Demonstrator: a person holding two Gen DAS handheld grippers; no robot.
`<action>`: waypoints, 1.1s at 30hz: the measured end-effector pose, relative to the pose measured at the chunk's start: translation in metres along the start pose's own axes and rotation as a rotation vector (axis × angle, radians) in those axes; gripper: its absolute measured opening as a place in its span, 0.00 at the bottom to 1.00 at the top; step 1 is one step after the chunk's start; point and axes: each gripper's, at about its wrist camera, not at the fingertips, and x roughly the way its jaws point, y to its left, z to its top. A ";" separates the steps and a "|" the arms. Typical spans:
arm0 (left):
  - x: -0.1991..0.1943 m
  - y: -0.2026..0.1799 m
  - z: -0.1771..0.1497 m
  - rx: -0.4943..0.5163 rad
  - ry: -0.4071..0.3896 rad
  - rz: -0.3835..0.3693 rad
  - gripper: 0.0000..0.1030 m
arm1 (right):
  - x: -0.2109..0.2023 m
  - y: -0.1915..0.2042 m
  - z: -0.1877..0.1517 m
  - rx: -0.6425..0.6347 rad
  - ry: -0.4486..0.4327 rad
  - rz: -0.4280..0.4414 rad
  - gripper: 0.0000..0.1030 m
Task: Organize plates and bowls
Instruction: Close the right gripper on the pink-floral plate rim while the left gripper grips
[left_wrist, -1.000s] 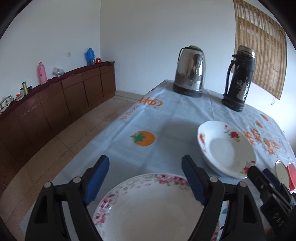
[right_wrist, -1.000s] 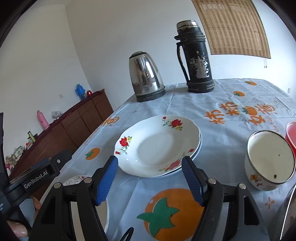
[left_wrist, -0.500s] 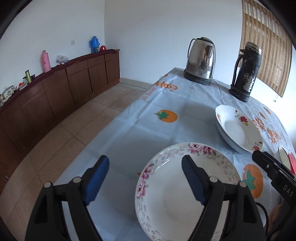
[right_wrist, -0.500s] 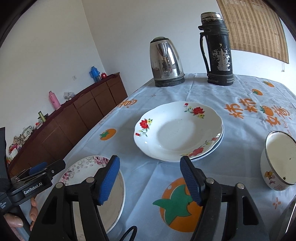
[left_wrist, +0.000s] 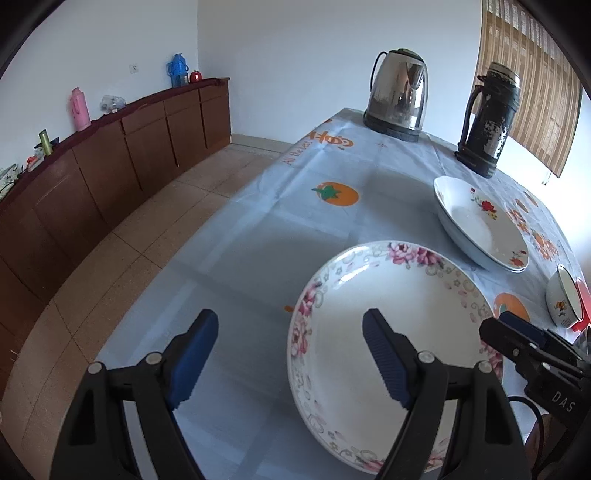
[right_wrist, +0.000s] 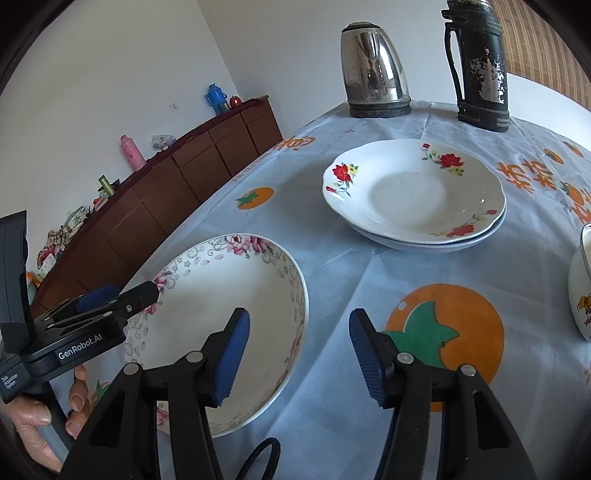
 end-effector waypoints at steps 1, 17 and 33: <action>0.000 -0.001 -0.001 0.001 0.003 0.000 0.80 | 0.002 -0.003 0.000 0.014 0.012 0.014 0.55; 0.011 -0.004 -0.010 0.000 0.062 -0.005 0.58 | 0.015 0.009 -0.011 -0.027 0.089 0.070 0.29; 0.017 -0.011 -0.017 -0.039 0.083 -0.053 0.32 | 0.013 0.014 -0.015 -0.059 0.068 0.047 0.24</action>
